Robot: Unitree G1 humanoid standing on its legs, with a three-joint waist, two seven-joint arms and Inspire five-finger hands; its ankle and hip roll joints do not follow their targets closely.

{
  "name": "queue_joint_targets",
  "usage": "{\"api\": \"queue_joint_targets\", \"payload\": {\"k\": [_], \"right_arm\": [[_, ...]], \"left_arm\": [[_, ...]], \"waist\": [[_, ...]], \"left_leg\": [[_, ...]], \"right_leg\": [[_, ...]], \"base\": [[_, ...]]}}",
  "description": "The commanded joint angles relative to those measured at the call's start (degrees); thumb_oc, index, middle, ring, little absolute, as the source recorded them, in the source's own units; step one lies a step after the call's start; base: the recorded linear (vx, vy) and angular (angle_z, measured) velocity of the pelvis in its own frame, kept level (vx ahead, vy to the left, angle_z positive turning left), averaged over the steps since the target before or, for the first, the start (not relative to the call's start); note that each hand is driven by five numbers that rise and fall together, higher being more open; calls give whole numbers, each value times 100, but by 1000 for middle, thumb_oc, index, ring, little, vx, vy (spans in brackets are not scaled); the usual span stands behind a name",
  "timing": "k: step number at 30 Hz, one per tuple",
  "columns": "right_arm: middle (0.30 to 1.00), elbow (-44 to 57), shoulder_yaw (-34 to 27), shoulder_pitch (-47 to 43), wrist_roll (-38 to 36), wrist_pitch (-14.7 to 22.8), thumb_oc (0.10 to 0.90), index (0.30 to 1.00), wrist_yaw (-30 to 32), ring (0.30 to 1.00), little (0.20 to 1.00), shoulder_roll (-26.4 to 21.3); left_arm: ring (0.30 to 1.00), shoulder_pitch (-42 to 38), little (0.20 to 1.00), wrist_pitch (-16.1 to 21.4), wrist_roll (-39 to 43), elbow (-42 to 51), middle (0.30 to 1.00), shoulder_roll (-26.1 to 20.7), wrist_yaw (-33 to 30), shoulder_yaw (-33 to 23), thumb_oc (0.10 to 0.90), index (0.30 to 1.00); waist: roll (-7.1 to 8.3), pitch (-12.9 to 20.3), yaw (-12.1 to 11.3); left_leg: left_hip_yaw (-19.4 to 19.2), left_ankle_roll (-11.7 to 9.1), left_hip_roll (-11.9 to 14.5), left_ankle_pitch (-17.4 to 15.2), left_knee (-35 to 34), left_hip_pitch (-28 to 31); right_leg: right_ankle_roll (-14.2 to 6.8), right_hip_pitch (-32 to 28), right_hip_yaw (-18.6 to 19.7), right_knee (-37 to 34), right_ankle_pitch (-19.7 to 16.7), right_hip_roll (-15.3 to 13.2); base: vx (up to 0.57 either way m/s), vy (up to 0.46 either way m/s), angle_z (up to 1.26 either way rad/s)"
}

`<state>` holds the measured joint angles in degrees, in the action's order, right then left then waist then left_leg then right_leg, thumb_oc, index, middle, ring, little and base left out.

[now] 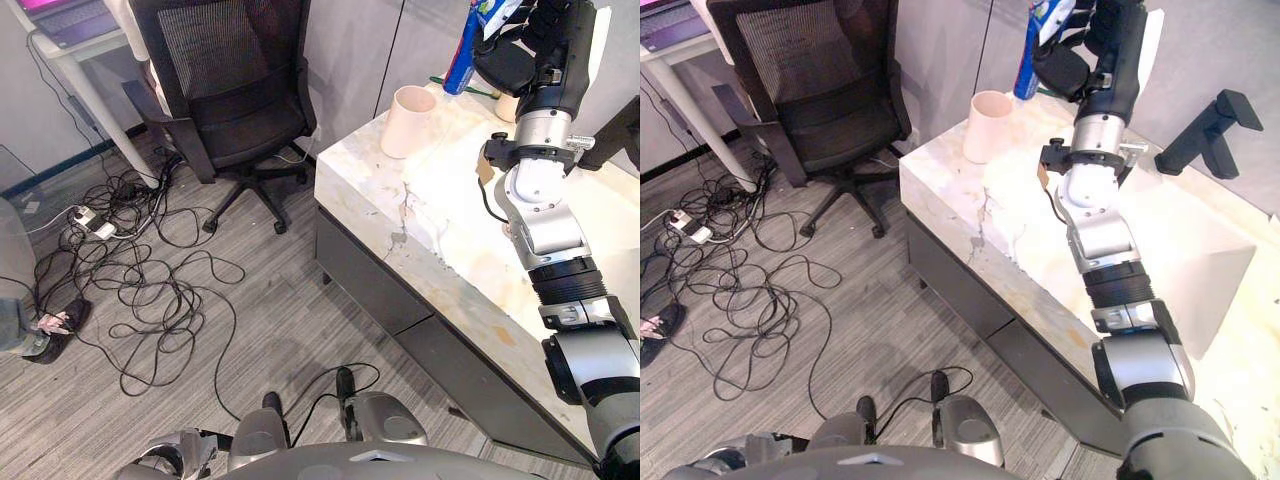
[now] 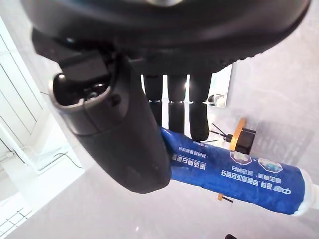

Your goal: Organize the bathroom.

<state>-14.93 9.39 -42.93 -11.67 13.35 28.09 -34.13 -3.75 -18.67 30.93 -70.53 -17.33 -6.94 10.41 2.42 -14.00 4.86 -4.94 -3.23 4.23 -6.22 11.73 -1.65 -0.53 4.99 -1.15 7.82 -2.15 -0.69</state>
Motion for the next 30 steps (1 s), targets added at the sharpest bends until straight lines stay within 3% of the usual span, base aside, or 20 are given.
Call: {"api": "queue_joint_targets", "payload": {"k": [1,8,17,21,26,28,30], "right_arm": [[300,388,-535,-655,241,672,400,300,50,300,300,-301],[300,535,-417,-655,529,523,400,300,-2,300,300,-218],[300,447,-397,-638,935,460,400,300,138,300,300,-274],[300,521,-498,-558,546,449,400,300,59,300,300,-357],[300,438,-447,-503,497,653,400,300,74,300,300,-261],[300,499,-459,-530,608,647,400,300,102,300,300,-144],[300,444,-368,-625,705,729,400,300,190,300,300,-60]], "left_arm": [[900,160,900,55,-163,-168,900,34,226,167,800,900],[900,167,900,165,-339,-128,900,92,295,158,800,900],[900,212,900,269,-528,-197,900,124,303,100,800,900],[900,112,900,326,-608,-196,900,148,234,81,800,900],[900,49,900,405,-616,-158,900,151,206,101,800,900],[900,-47,900,374,-516,-30,900,90,250,197,800,900],[900,-181,900,400,-433,-1,900,112,317,294,800,900]], "waist": [[100,295,-18],[29,342,94],[44,405,146],[123,464,216],[135,468,249],[133,360,246],[108,218,286]], "left_leg": [[-115,291,16,-135,109,187],[-262,353,-98,-206,23,299],[-431,435,-167,-324,10,390],[-475,426,-123,-534,511,250],[-395,372,-8,-434,410,271],[-248,324,34,-303,287,204],[-347,354,-87,-425,469,139]], "right_leg": [[-426,-8,385,211,445,-24],[-507,-40,561,83,348,-104],[-588,-48,634,10,285,-184],[-486,-34,632,130,334,-104],[-447,-47,619,120,336,-7],[-426,-62,693,23,295,54],[-404,-5,647,-33,213,-2]], "base": [[-51,71,0],[-48,62,-10],[-38,22,-13],[-46,-46,0],[-35,-46,7],[-160,10,18],[-243,117,11]]}}
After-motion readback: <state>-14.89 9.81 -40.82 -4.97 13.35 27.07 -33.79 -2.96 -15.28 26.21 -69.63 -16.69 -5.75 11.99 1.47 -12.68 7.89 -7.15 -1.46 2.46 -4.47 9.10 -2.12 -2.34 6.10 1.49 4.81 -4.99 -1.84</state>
